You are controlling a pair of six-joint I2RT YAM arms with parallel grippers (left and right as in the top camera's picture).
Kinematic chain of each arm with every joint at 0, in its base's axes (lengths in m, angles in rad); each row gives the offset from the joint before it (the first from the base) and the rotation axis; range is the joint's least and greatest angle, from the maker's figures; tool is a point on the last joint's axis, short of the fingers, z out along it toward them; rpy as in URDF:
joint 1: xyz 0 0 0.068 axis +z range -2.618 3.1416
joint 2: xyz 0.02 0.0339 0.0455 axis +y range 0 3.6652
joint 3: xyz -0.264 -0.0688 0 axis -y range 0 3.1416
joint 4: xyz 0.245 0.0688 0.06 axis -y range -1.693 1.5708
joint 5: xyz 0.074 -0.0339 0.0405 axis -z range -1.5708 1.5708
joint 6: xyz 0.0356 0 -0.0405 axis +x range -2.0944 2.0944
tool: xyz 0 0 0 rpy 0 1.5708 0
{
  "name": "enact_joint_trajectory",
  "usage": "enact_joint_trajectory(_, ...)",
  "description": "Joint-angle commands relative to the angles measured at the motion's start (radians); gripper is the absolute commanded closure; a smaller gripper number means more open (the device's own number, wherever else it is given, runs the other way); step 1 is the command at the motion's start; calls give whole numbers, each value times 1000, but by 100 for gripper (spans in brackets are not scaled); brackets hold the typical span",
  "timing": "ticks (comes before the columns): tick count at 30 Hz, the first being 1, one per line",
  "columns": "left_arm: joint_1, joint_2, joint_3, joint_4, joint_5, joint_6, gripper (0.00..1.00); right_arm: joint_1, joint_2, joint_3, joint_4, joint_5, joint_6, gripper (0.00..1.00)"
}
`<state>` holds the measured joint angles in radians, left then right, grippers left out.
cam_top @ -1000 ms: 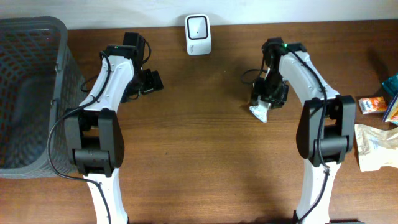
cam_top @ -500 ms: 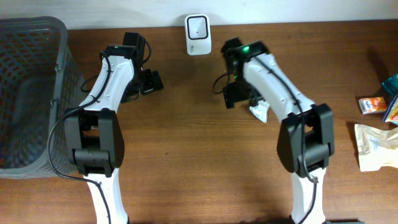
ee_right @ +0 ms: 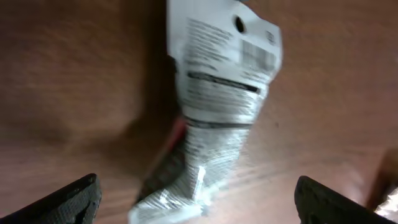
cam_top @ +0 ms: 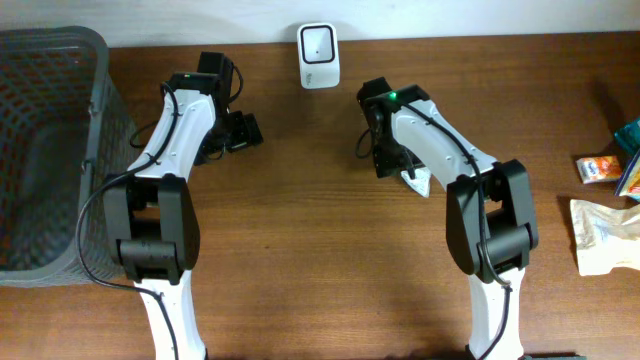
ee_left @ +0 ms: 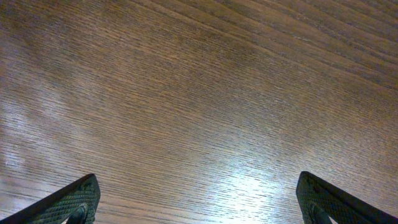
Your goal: Scan the item barcode
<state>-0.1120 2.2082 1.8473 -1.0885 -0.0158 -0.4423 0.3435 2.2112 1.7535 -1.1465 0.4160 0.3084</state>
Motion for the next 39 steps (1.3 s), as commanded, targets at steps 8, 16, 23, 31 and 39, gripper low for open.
enact_joint_trajectory(8,-3,-30,-4,-1,-7,2,1,-17,11,-39,93,-179,79,41)
enact_joint_trajectory(16,-3,-30,-4,-2,-7,2,1,-18,11,-54,93,-266,79,96)
enact_joint_trajectory(23,-3,-30,-4,-2,-7,2,1,-18,11,-34,20,-316,79,96)
enact_joint_trajectory(31,-3,-30,-4,-2,-7,2,1,-32,9,92,-95,-317,79,96)
enact_joint_trajectory(39,-3,-30,-4,-1,-7,2,1,-84,10,89,-61,-315,93,95)
